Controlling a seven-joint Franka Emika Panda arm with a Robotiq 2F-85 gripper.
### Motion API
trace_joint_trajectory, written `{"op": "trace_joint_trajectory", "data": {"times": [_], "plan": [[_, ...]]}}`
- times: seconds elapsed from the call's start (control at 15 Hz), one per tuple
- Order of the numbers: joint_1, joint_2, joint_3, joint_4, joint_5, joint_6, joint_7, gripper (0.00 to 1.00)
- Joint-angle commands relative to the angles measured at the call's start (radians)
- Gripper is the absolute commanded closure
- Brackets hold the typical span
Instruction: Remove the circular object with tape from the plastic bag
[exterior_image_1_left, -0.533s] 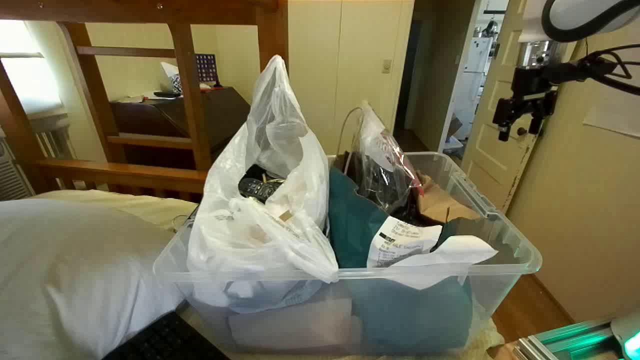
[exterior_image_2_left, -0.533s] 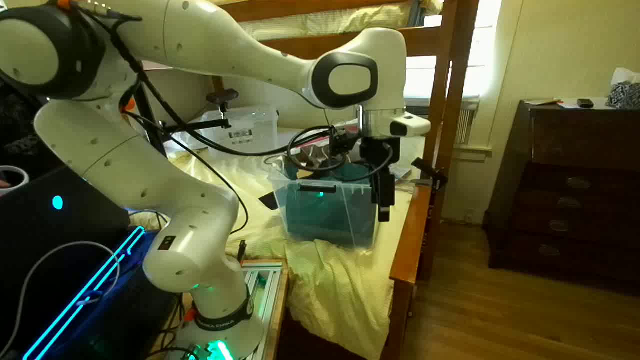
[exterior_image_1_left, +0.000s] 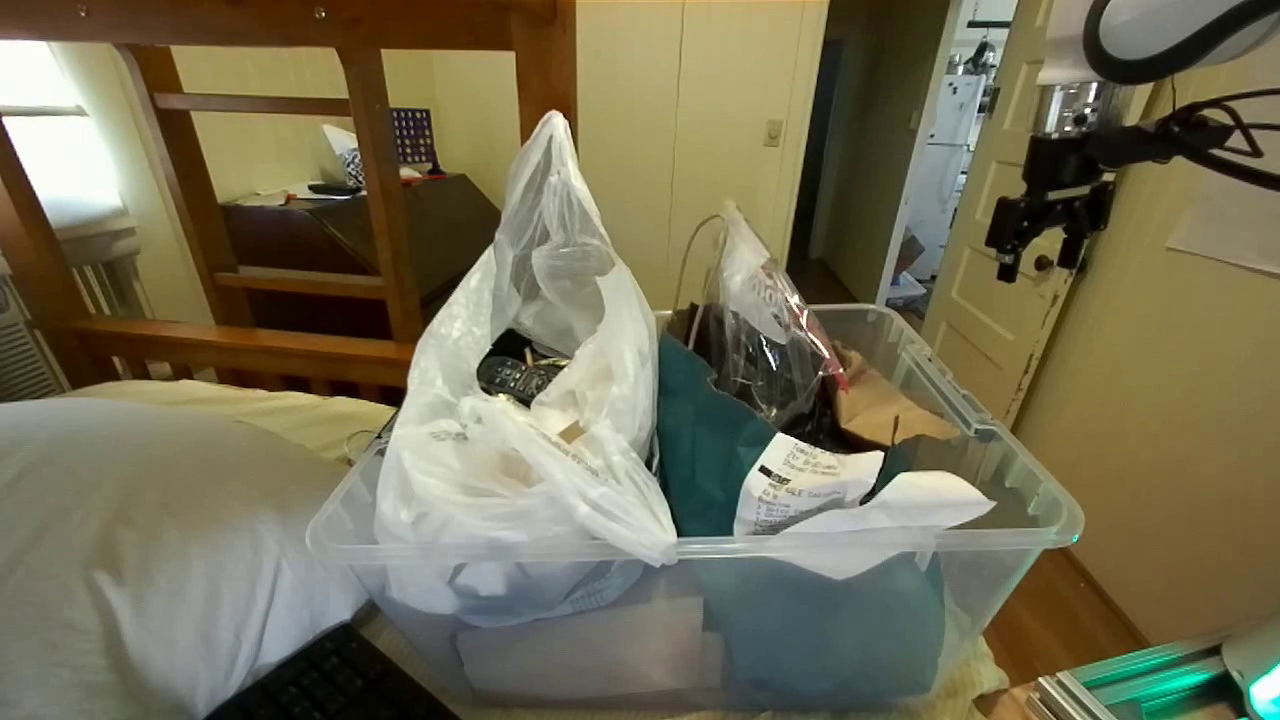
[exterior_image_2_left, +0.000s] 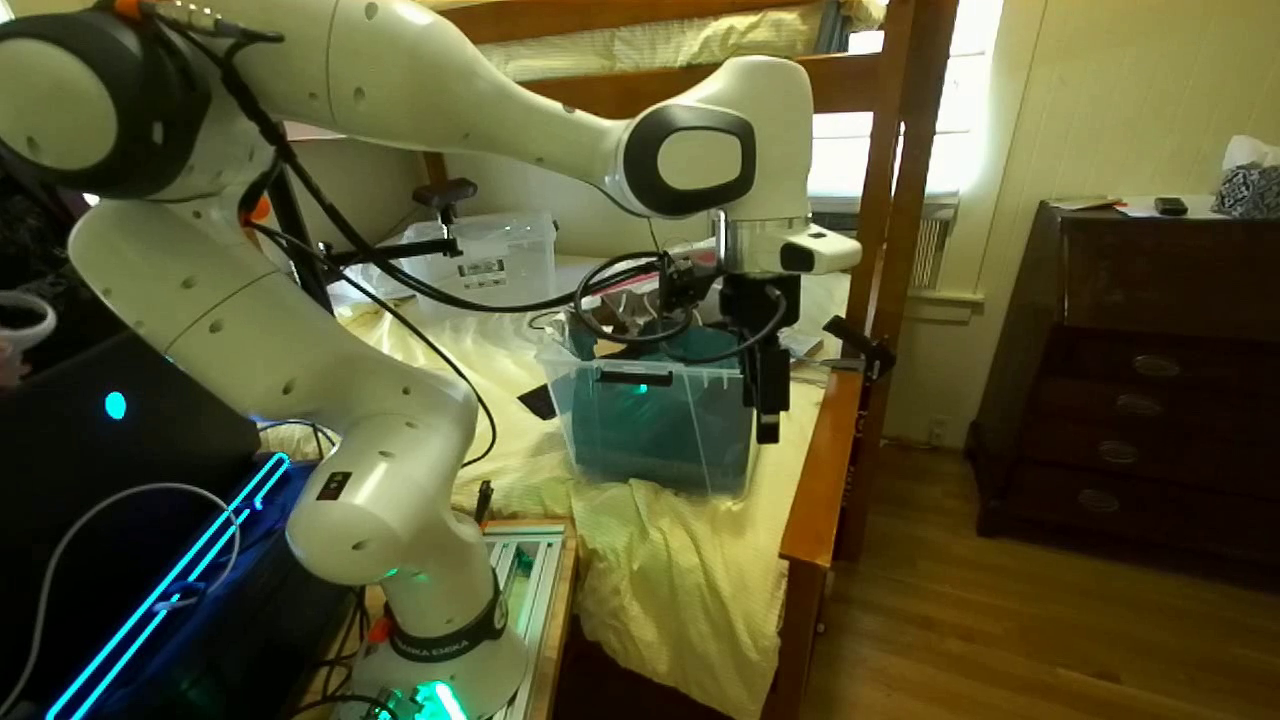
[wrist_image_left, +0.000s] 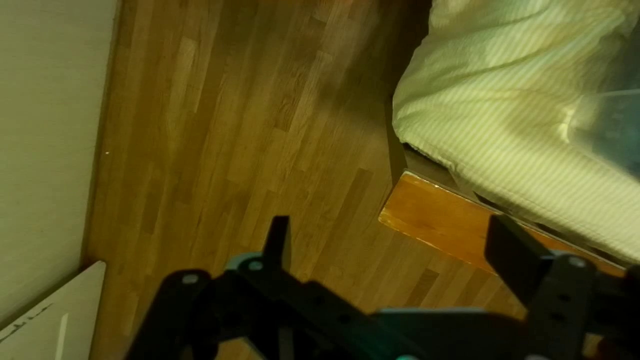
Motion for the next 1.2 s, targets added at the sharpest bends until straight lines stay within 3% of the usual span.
{"op": "trace_joint_trajectory", "data": {"times": [0.0, 0.47, 0.87, 1.0, 1.13], "plan": [[0.067, 0.034, 0.015, 0.08, -0.008, -0.027, -0.027, 0.0], [0.253, 0.148, 0.18, 0.399, -0.018, -0.101, -0.078, 0.0], [0.311, 0.43, 0.348, 0.705, -0.146, -0.066, -0.126, 0.0], [0.299, 0.534, 0.415, 0.803, -0.207, -0.067, -0.162, 0.0], [0.357, 0.631, 0.426, 0.9, -0.245, -0.064, -0.19, 0.0]]}}
